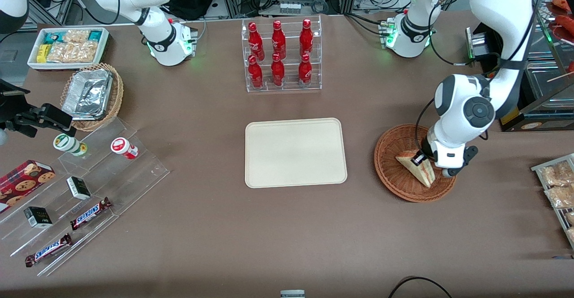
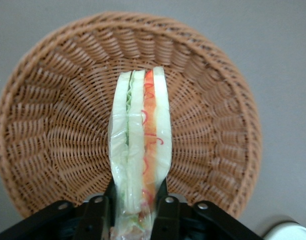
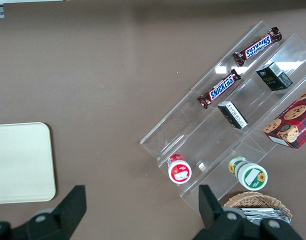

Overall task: Place sandwich from basket to tray
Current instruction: 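Lift the sandwich and carry it over the cream tray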

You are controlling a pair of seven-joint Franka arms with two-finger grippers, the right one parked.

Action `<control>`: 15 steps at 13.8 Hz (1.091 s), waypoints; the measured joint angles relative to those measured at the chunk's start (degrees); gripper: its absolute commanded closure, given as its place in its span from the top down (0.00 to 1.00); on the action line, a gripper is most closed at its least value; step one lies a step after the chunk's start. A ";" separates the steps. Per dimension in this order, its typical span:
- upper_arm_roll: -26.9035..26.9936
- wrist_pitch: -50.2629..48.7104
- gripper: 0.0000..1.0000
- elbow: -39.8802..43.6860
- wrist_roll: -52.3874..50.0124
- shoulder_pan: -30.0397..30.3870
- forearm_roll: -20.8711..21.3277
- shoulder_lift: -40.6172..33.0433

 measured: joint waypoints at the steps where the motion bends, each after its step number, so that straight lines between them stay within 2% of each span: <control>1: -0.95 -4.68 0.09 3.17 -0.01 -0.04 -0.01 -0.64; 3: -4.56 -14.97 0.09 10.66 -0.76 -0.23 -0.04 -1.62; 5: -9.99 -20.61 0.09 16.36 -3.03 -0.59 -0.04 -1.67; 9: -19.67 -21.27 0.10 18.21 -5.24 -1.32 0.55 0.00; 11: -23.65 -21.09 0.10 18.35 -5.28 -2.04 3.83 2.37; 15: -24.89 -17.46 0.11 22.18 -5.82 -10.97 8.93 10.42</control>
